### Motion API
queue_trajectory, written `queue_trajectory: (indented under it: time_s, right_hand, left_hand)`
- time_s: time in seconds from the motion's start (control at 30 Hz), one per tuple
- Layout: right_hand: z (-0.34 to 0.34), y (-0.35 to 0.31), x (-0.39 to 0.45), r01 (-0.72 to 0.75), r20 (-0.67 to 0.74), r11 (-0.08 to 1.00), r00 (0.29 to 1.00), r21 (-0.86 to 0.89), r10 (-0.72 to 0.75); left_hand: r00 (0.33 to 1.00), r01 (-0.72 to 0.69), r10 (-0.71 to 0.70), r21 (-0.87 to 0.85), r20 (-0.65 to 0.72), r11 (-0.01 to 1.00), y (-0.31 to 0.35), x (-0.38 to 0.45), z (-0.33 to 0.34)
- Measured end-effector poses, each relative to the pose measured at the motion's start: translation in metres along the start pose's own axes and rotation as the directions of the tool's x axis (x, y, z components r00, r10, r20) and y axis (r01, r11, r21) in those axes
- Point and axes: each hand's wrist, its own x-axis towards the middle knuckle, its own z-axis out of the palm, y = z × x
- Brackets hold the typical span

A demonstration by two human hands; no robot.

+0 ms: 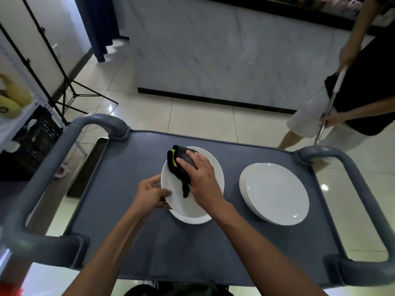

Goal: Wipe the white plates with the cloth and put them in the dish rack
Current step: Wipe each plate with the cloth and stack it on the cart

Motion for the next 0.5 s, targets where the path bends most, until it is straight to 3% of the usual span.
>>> queue_trajectory:
  time_s: [0.27, 0.5]
  right_hand:
    - [-0.025, 0.010, 0.019, -0.064, -0.113, 0.995, 0.992, -0.071, 0.056]
    - [-0.038, 0.020, 0.016, -0.209, -0.189, 0.972, 0.964, -0.111, 0.186]
  left_hand:
    - [0.998, -0.064, 0.063, -0.088, -0.019, 0.994, 0.011, -0.005, 0.001]
    - [0.991, -0.116, 0.103, -0.162, -0.090, 0.980, 0.016, -0.004, -0.001]
